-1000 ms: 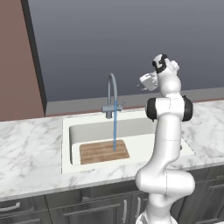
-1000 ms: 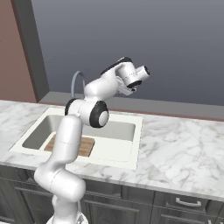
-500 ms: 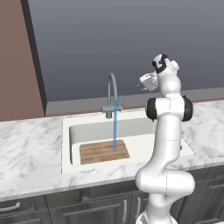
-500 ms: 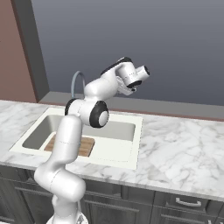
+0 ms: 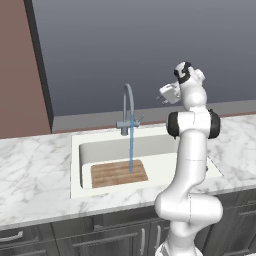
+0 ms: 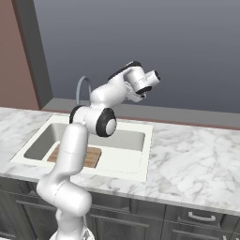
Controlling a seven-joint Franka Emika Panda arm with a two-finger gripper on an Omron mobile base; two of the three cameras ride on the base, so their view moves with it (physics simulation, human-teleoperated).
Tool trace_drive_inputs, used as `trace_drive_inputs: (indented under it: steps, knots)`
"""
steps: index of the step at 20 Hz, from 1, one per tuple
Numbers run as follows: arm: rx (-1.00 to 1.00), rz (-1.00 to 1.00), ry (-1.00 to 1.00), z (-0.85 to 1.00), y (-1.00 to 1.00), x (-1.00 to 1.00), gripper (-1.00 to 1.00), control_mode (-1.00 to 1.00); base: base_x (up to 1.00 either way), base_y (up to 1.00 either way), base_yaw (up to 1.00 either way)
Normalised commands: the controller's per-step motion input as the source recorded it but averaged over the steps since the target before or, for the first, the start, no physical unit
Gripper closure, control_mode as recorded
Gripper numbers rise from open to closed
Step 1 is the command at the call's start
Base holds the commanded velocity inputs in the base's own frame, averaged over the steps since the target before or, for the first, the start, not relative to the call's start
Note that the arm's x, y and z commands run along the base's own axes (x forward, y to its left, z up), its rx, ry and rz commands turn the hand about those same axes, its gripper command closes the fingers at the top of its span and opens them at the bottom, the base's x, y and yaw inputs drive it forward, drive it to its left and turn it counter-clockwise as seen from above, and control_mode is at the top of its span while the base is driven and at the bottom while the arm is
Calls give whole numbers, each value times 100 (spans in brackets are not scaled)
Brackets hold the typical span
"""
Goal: Turn on the sink faucet with hot water and rinse the cutting board for ten seconds, then turn off the faucet. Push the cutting board to reach the water if necessary.
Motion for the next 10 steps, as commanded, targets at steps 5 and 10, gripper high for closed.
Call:
trace_drive_inputs:
  steps: [5, 10]
  knots:
    - [0, 0, 0, 0, 0, 0, -100, -100, 0, 0, 0]
    - [0, 0, 0, 0, 0, 0, -100, -100, 0, 0, 0]
